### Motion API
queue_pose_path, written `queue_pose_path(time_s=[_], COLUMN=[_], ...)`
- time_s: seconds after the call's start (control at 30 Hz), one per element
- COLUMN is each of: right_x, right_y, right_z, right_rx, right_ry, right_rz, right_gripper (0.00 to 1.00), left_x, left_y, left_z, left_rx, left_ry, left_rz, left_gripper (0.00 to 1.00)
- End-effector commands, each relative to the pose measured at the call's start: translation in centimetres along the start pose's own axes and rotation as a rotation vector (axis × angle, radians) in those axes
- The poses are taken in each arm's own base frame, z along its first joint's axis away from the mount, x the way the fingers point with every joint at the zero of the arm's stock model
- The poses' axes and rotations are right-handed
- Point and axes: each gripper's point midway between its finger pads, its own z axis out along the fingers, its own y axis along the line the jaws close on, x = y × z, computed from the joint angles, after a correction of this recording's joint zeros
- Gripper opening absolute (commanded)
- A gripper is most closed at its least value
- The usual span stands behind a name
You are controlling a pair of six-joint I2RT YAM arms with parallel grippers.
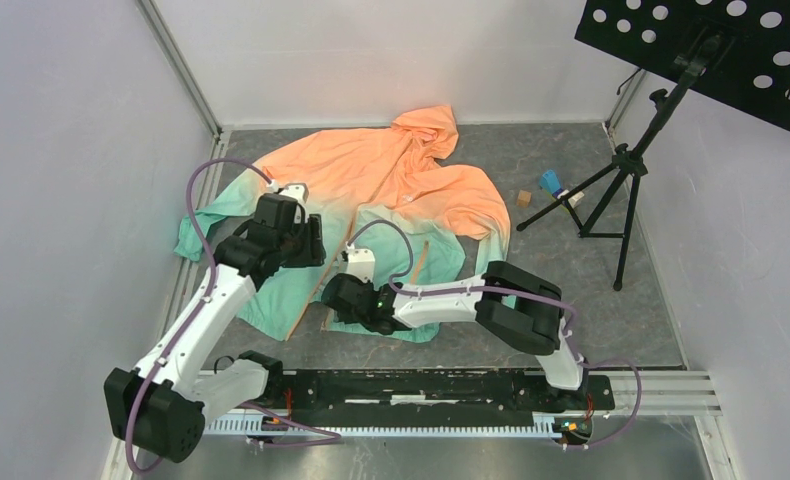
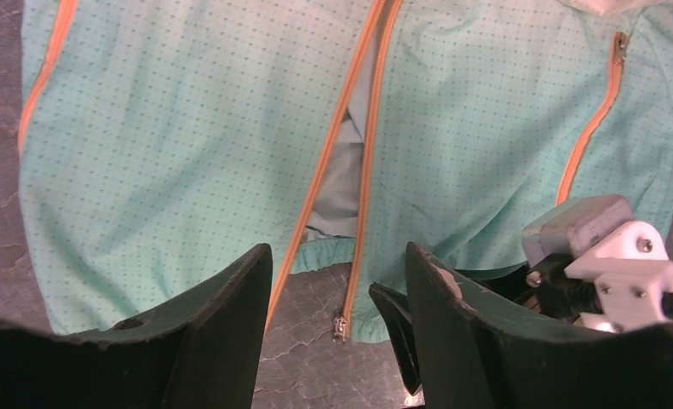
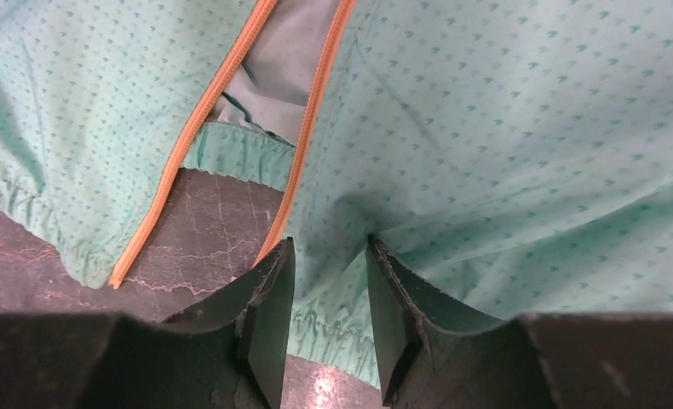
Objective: Zip up the jacket
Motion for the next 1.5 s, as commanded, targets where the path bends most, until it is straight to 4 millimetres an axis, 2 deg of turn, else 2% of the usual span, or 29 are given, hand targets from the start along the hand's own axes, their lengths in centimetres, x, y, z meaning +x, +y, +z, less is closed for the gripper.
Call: queue_pose_path(time_s=[0.0,0.03,0.1,0.17,0.23,0.27,0.37,0.47,0.6,0.7,0.87,0.93,1.1,1.27,1.47], right_x=[0.0,-0.1,-0.5,-1.1,-2.2,-2.9,-4.9,-6.0,-5.4,-5.4,-5.3,-5.6,-6.1,-6.0,-5.6], right_y=[-1.1,-1.0,-0.7,0.2,1.8,2.9,4.6,4.7,3.9,4.1,3.0,2.8,2.4,2.2,1.4], right_z=[0.2,0.1,-0.2,-0.7,-1.6,-2.4,-5.3,-7.7,-9.9,-12.1,-12.5,-12.7,-13.0,-12.8,-11.8], right_rx=[0.103,0.100,0.078,0.035,-0.059,-0.129,-0.314,-0.452,-0.676,-0.875,-0.940,-0.958,-0.982,-0.992,-0.953], right_ry=[-0.030,-0.031,-0.045,-0.056,-0.075,-0.097,-0.178,-0.245,-0.257,-0.286,-0.294,-0.300,-0.304,-0.299,-0.274], right_rz=[-0.043,-0.042,-0.040,-0.038,-0.074,-0.092,-0.180,-0.277,-0.305,-0.290,-0.274,-0.254,-0.235,-0.222,-0.216], right_gripper=[0.37,0.29,0.20,0.16,0.08,0.01,0.00,0.00,0.00,0.00,0.00,0.00,0.00,0.00,0.00], left_x=[-0.9,-0.9,-0.9,-0.7,-0.4,-0.2,0.7,1.5,2.0,2.2,3.0,3.1,4.6,4.0,4.8], left_y=[-1.2,-1.1,-1.3,-1.8,-2.2,-2.4,-3.7,-5.0,-6.2,-6.8,-7.7,-8.2,-8.2,-9.2,-9.4], left_z=[0.0,0.0,0.0,0.0,-0.1,-0.3,-1.3,-2.6,-4.3,-4.8,-4.5,-4.5,-3.2,-3.6,-3.4], left_rx=[0.055,0.052,0.064,0.089,0.114,0.128,0.239,0.384,0.509,0.555,0.661,0.718,0.707,0.782,0.791], left_ry=[-0.038,-0.039,-0.037,-0.032,-0.017,-0.006,0.047,0.074,0.058,0.039,-0.012,-0.025,0.033,0.053,0.086], left_rz=[-0.030,-0.030,-0.033,-0.034,-0.035,-0.046,-0.136,-0.264,-0.404,-0.481,-0.635,-0.692,-0.711,-0.672,-0.653], left_gripper=[0.66,0.66,0.67,0.68,0.74,0.76,0.85,0.88,0.88,0.85,0.83,0.84,0.91,0.74,0.49])
